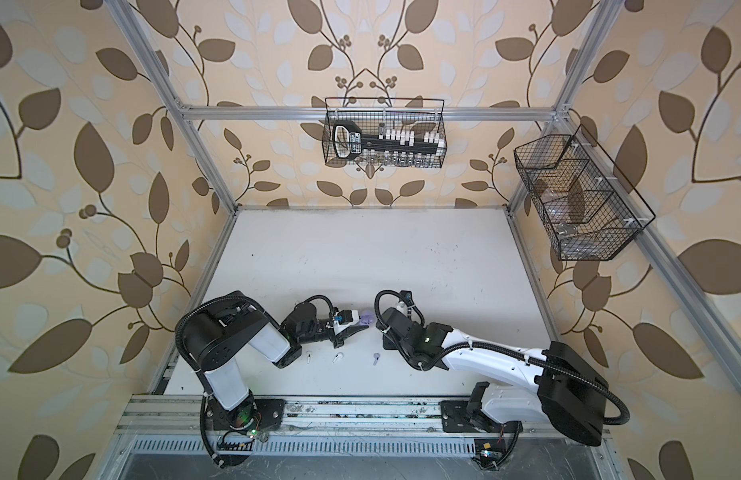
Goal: Insert the wireless bluetooth earbuds into the charging case
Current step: 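Lift the lavender earbud and carry it toward the case in the left gripper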
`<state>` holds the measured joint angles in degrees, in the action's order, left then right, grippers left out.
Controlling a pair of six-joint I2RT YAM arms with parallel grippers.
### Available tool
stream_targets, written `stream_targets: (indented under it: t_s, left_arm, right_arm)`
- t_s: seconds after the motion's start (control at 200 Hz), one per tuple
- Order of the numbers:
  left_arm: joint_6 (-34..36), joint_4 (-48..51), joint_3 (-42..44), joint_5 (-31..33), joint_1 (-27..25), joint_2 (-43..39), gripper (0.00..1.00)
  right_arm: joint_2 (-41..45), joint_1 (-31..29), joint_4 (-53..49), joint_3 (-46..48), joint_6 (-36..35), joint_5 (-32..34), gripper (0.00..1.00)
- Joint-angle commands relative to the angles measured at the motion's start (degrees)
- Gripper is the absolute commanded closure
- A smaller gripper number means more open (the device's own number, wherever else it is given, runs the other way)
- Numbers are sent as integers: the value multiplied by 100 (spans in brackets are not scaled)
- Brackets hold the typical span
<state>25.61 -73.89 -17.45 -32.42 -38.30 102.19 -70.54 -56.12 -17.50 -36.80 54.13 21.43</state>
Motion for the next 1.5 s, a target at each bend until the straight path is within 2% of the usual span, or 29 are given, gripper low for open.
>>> stream_targets:
  t_s: [0.0, 0.33, 0.545, 1.015, 1.495]
  left_arm:
    - [92, -388, 23, 43, -19, 46, 97]
    - [-2, -500, -48, 425, -19, 111, 99]
    - [-107, -564, -83, 646, -21, 136, 99]
    - [-265, -647, -109, 802, 15, 156, 98]
    - [-570, -627, -179, 799, 156, 117, 97]
  right_arm:
    - [185, -4, 705, 111, -104, 332, 85]
    - [726, -114, 1753, 595, -126, 820, 84]
    - [788, -279, 2438, 829, -137, 1262, 84]
    - [330, -435, 3647, 1104, -253, 1684, 85]
    - [-728, -462, 4685, 1043, -371, 1765, 84]
